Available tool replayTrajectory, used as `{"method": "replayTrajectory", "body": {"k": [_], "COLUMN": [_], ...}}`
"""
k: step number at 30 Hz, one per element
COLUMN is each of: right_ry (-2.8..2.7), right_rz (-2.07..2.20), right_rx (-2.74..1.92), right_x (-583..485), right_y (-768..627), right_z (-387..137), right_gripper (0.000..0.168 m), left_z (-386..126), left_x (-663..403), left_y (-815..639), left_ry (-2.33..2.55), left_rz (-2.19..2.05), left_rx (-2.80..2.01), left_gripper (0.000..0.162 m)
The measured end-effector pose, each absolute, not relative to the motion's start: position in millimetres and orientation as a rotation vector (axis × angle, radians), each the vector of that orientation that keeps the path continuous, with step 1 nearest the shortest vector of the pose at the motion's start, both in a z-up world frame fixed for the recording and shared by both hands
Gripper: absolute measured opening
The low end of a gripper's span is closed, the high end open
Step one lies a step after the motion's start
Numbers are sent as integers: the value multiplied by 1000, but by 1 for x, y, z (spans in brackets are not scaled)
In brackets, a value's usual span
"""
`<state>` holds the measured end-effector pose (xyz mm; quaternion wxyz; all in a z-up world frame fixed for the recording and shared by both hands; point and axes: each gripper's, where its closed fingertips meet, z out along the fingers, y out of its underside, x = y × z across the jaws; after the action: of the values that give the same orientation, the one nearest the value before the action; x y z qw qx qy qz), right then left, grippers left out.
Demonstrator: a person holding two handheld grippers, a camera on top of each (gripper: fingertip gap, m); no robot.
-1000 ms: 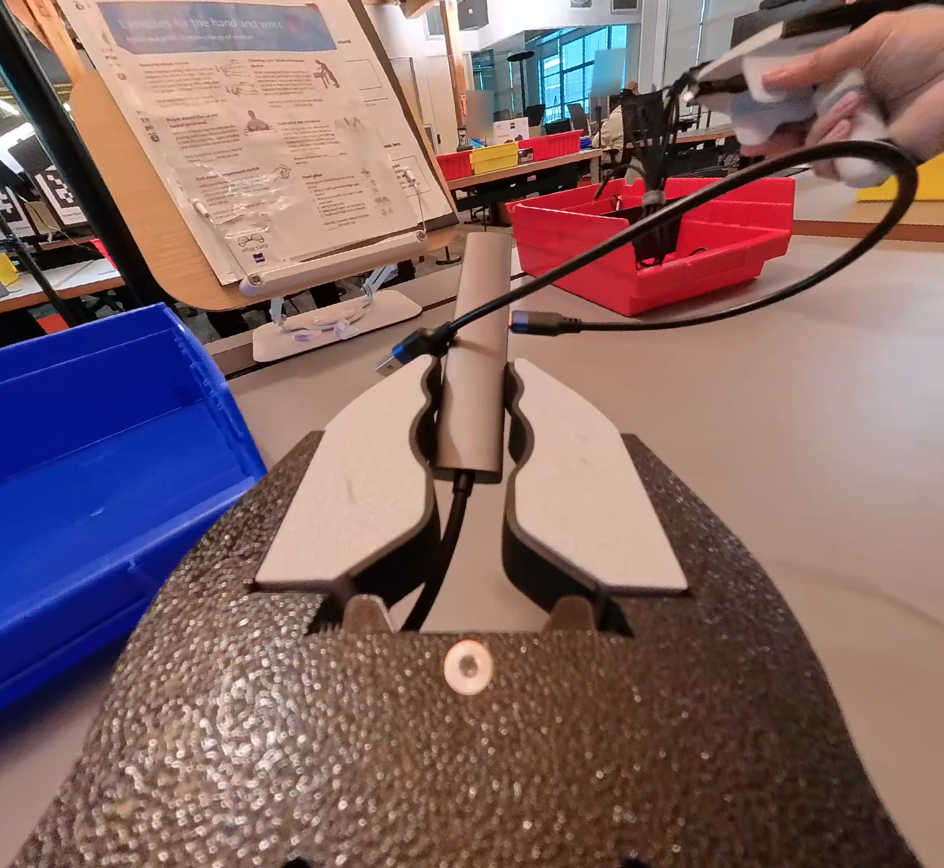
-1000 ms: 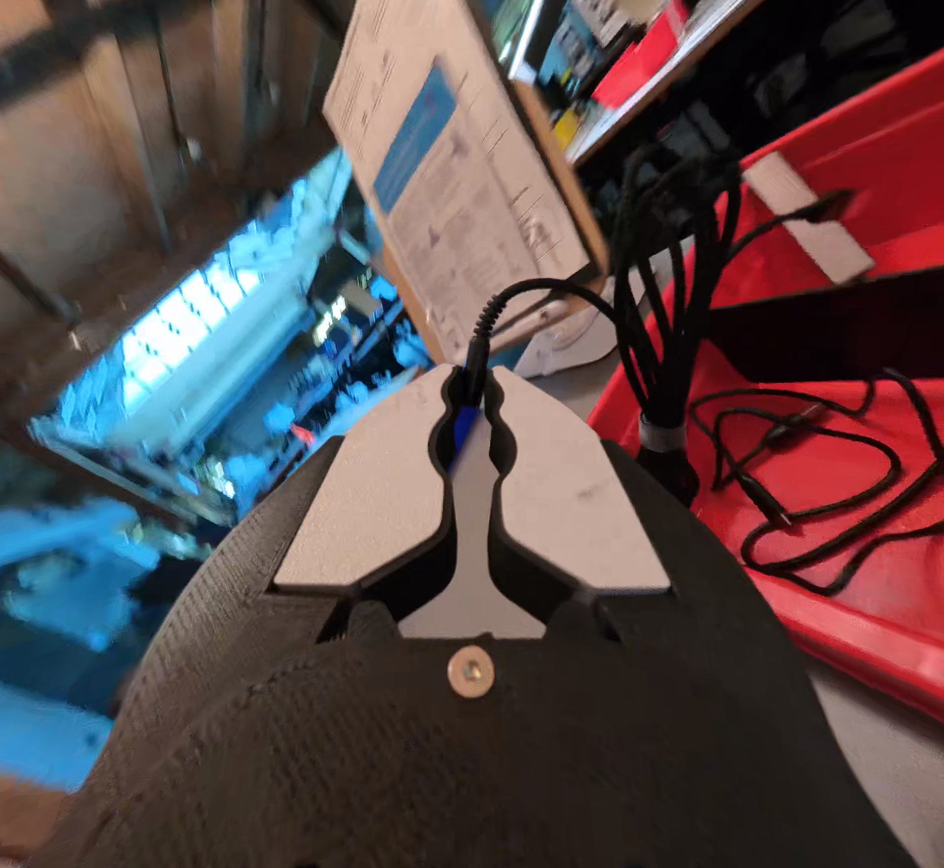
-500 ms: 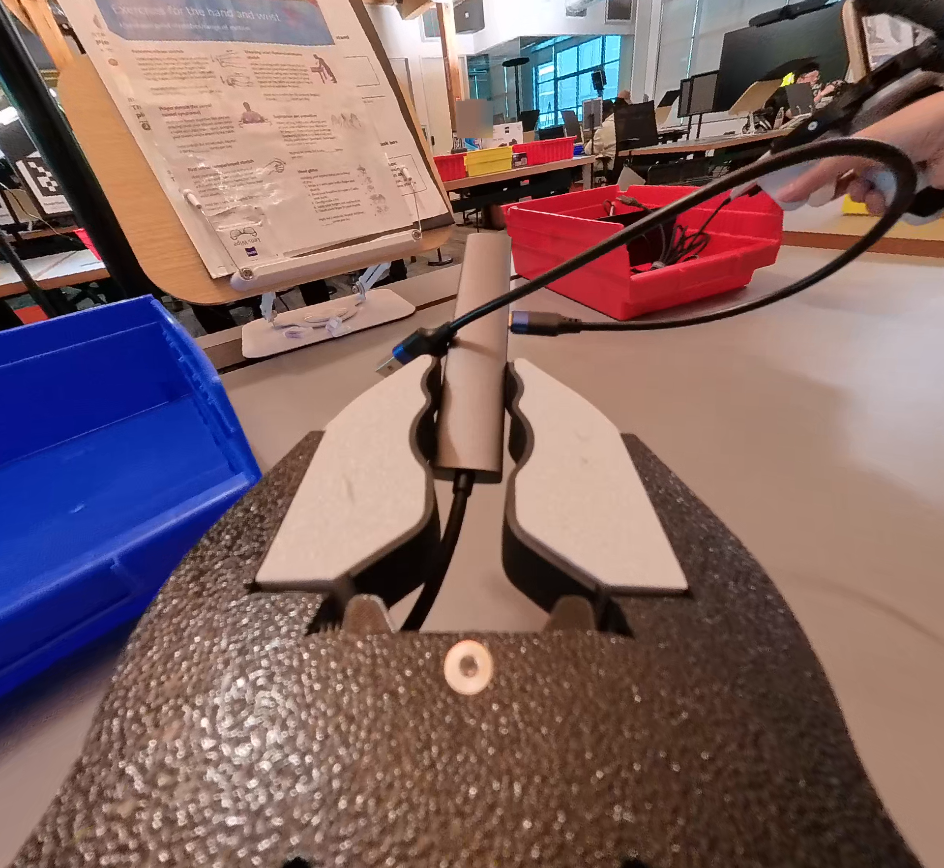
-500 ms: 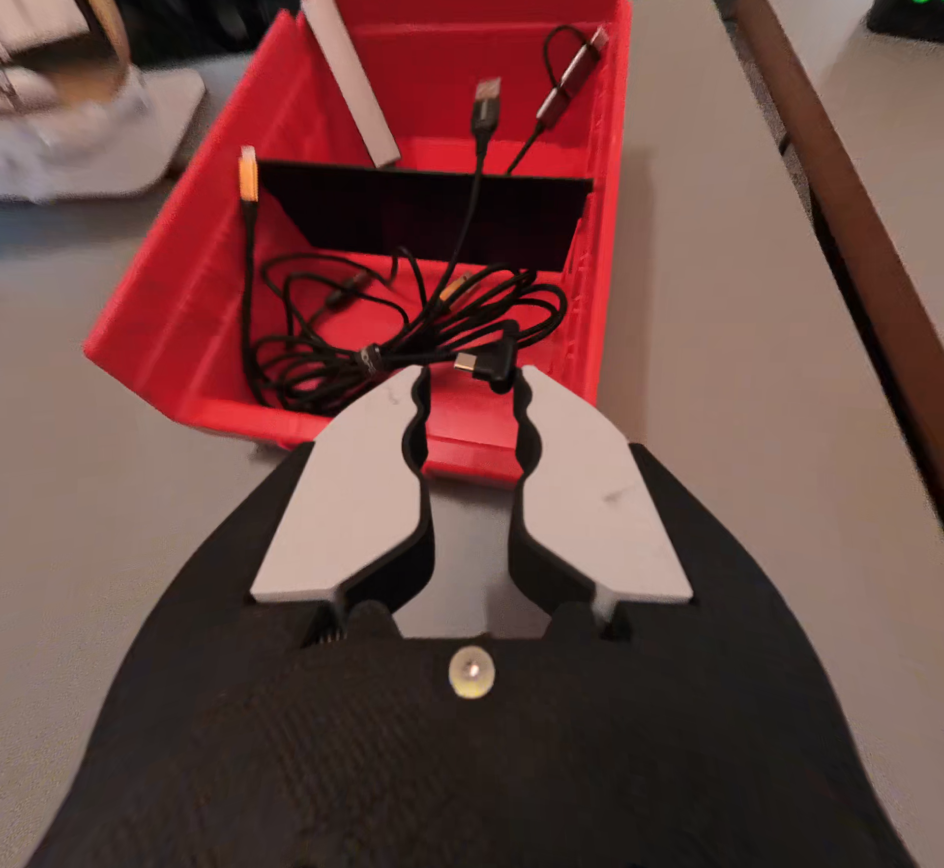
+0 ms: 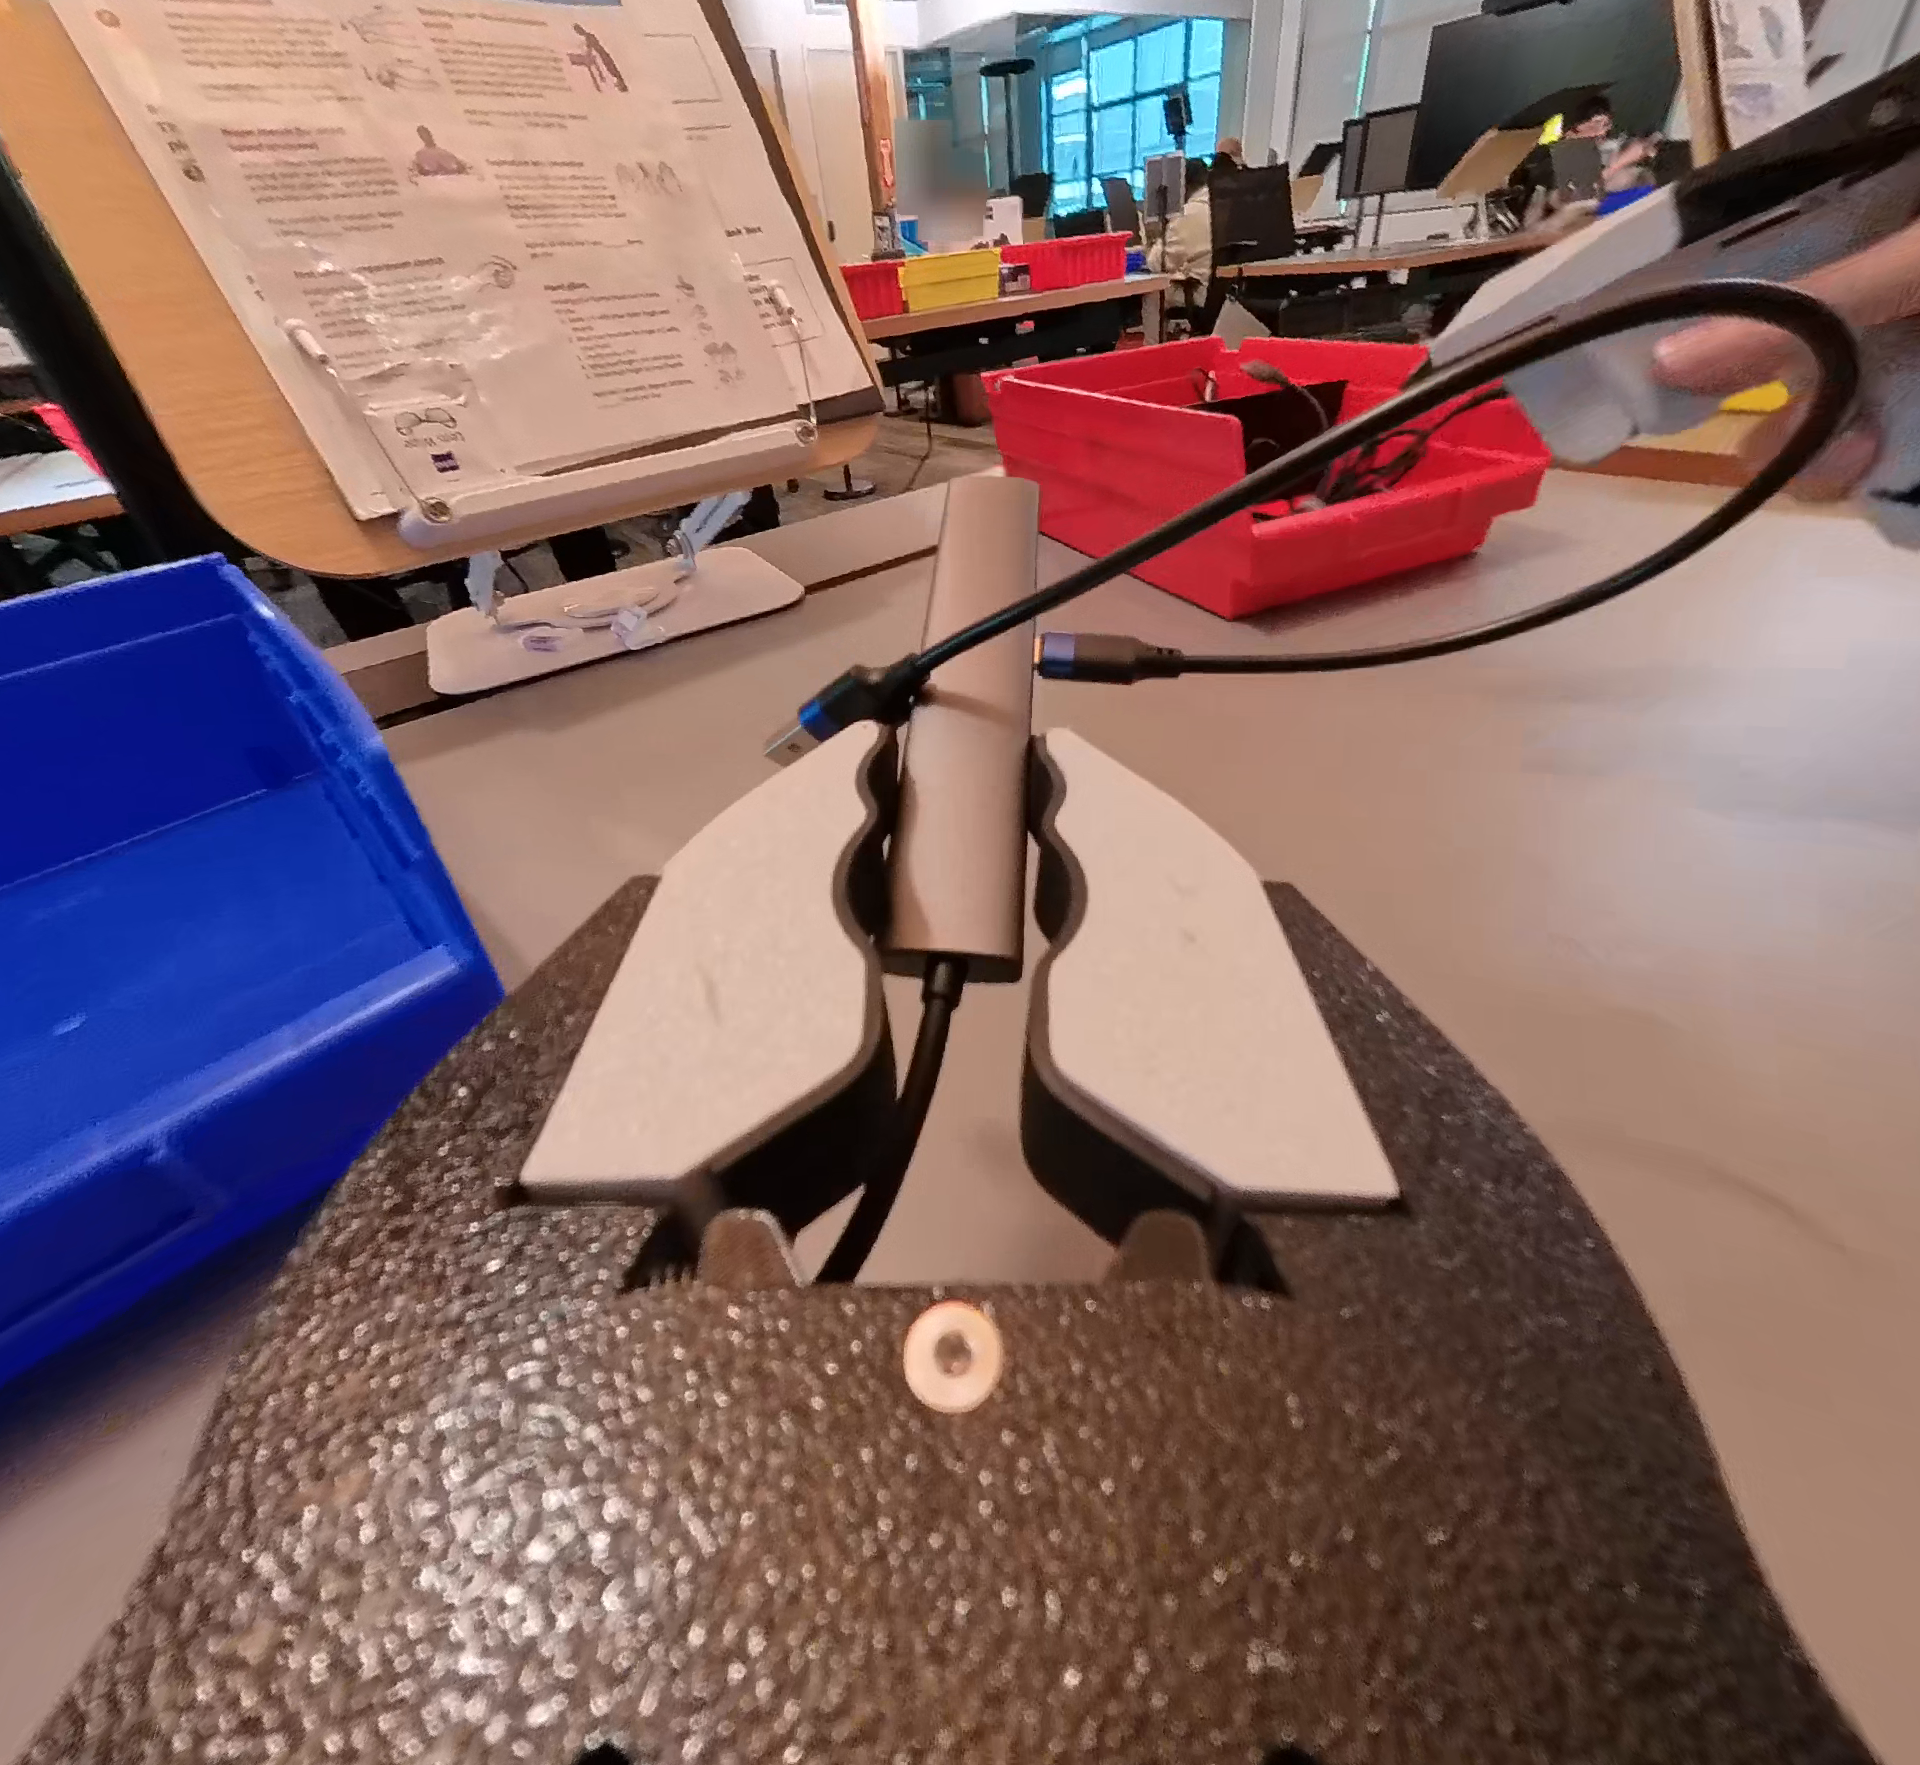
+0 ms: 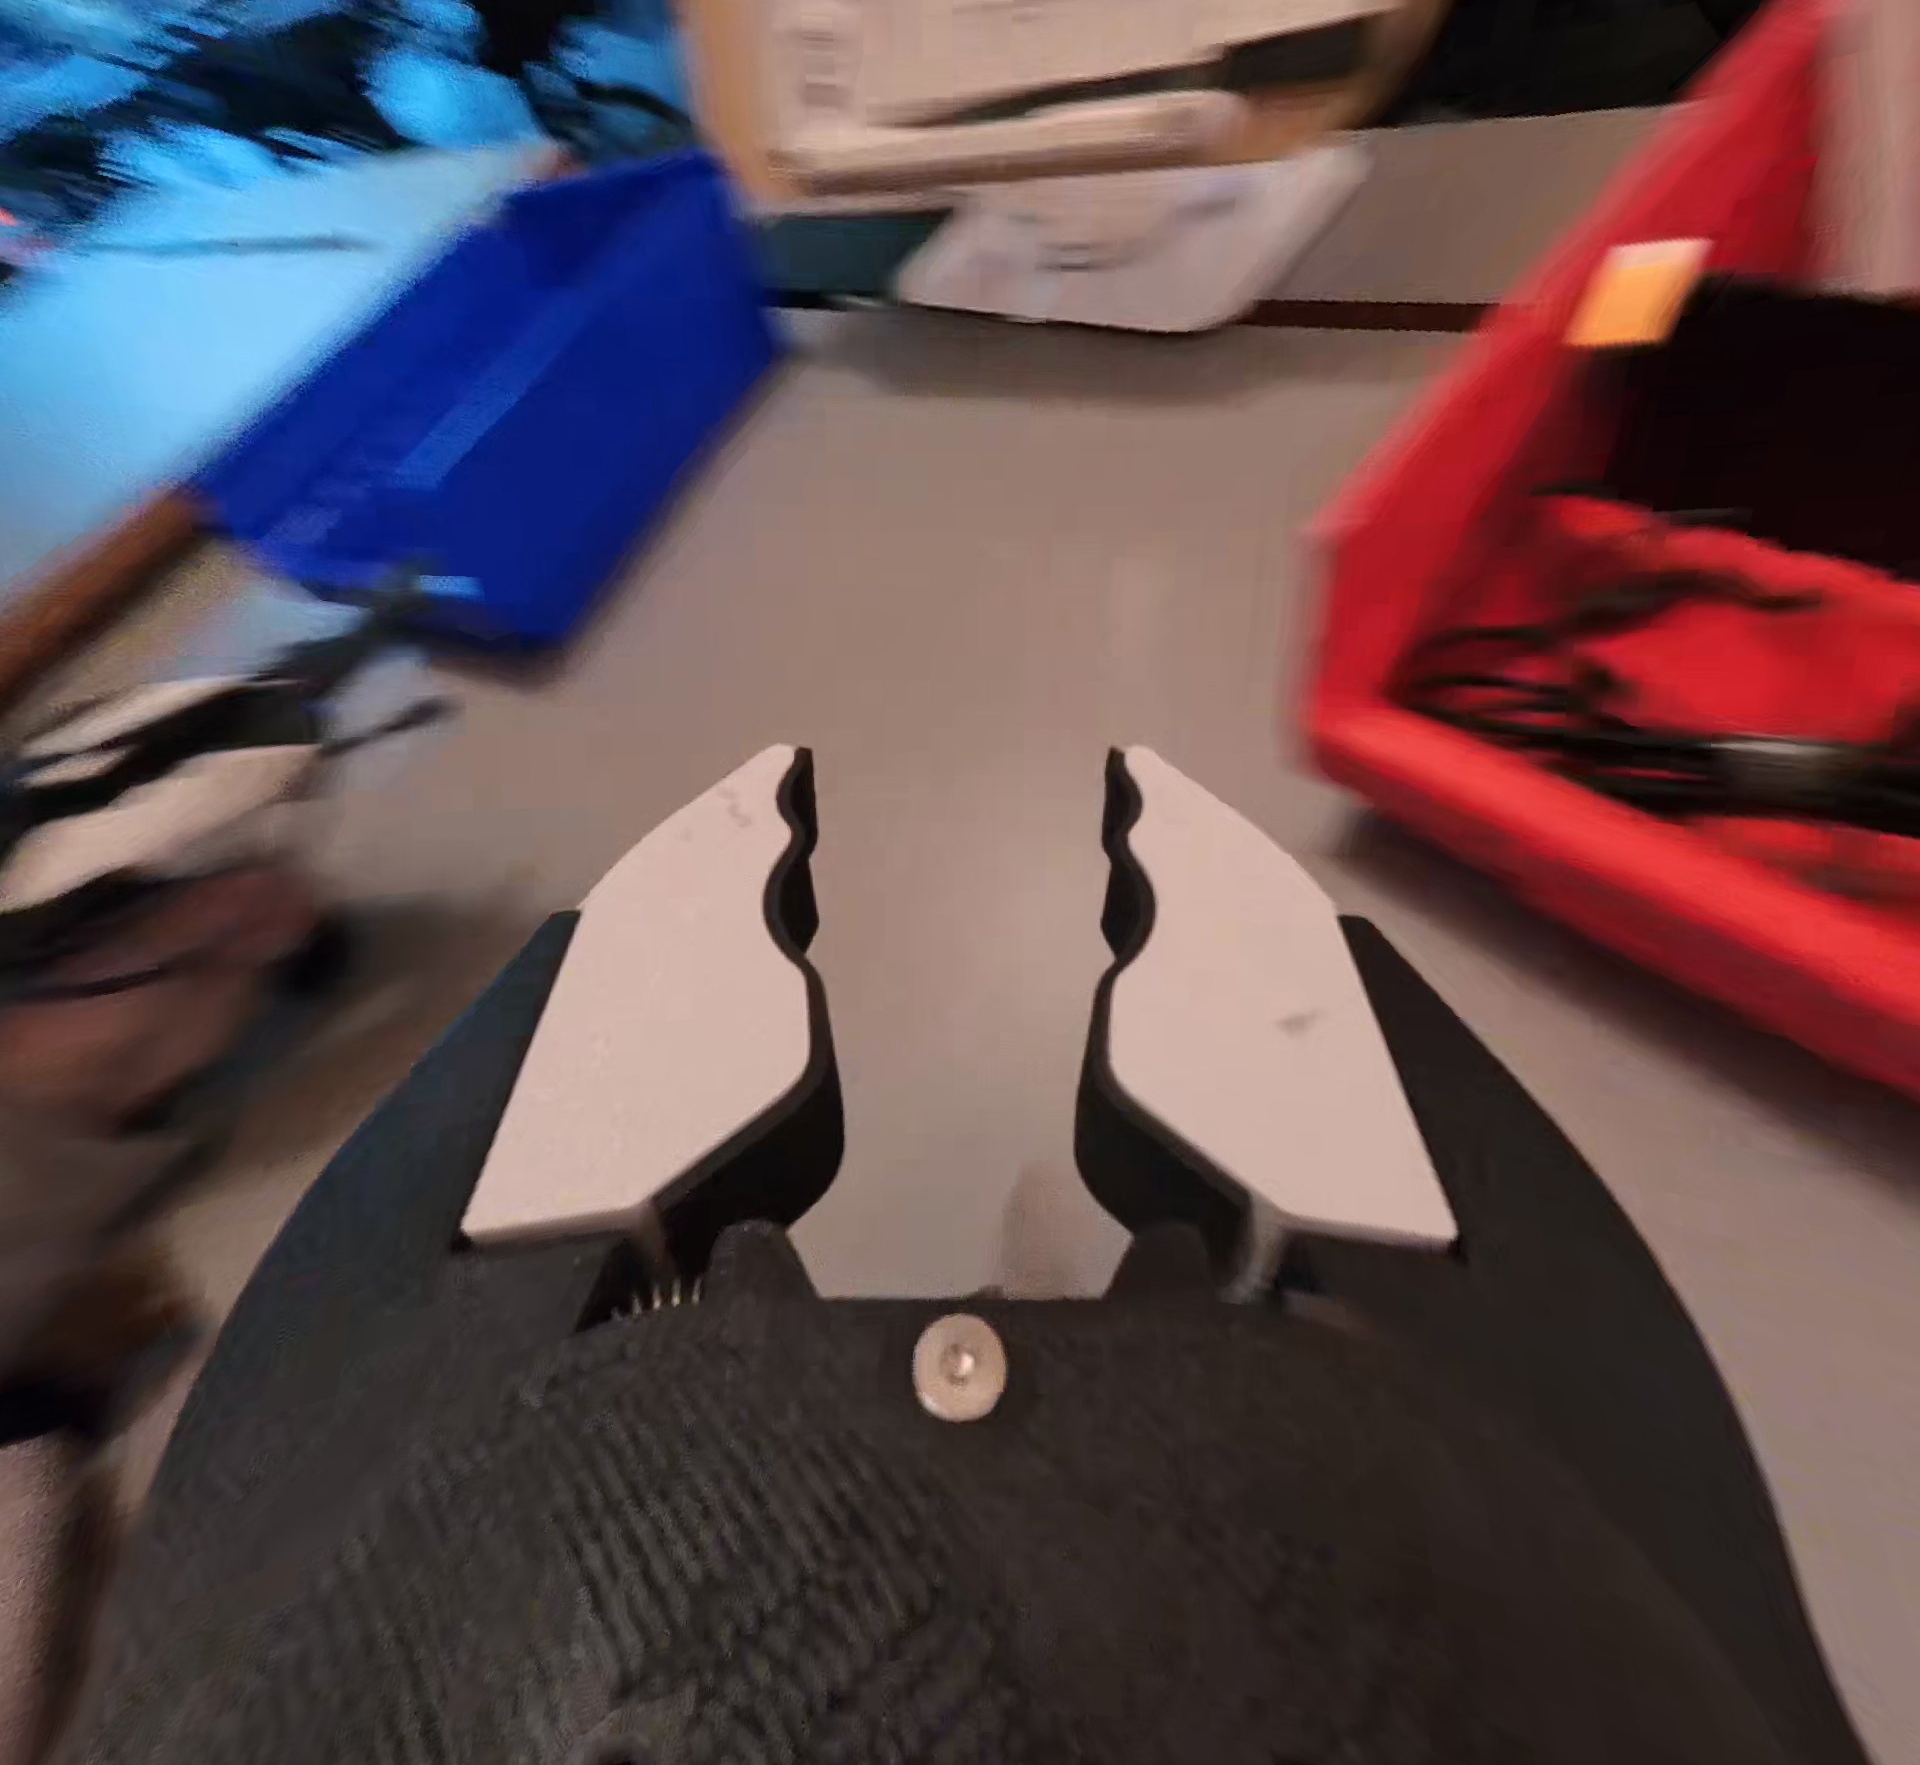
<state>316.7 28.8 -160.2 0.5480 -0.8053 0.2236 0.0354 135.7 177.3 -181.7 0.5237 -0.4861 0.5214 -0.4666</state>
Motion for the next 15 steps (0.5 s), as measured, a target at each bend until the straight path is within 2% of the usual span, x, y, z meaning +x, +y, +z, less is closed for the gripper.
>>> {"method": "replayTrajectory", "body": {"k": [5, 7, 11, 15], "right_ry": [463, 503, 494, 546], "right_rz": [540, 682, 937, 962], "right_rx": [-1572, -1490, -1575, -1554], "right_x": [202, 190, 160, 158], "right_y": [84, 95, 104, 107], "right_z": [-156, -162, -185, -190], "right_gripper": [47, 35, 39, 34], "left_z": [-187, -189, -190, -191], "left_x": [139, 140, 140, 142], "left_y": [161, 155, 147, 143], "left_ry": [1356, 1398, 1450, 1469], "left_rz": [-1143, -1122, -1070, -1032], "left_rx": [-1125, -1098, -1023, -1015], "left_gripper": [23, 23, 23, 23]}}
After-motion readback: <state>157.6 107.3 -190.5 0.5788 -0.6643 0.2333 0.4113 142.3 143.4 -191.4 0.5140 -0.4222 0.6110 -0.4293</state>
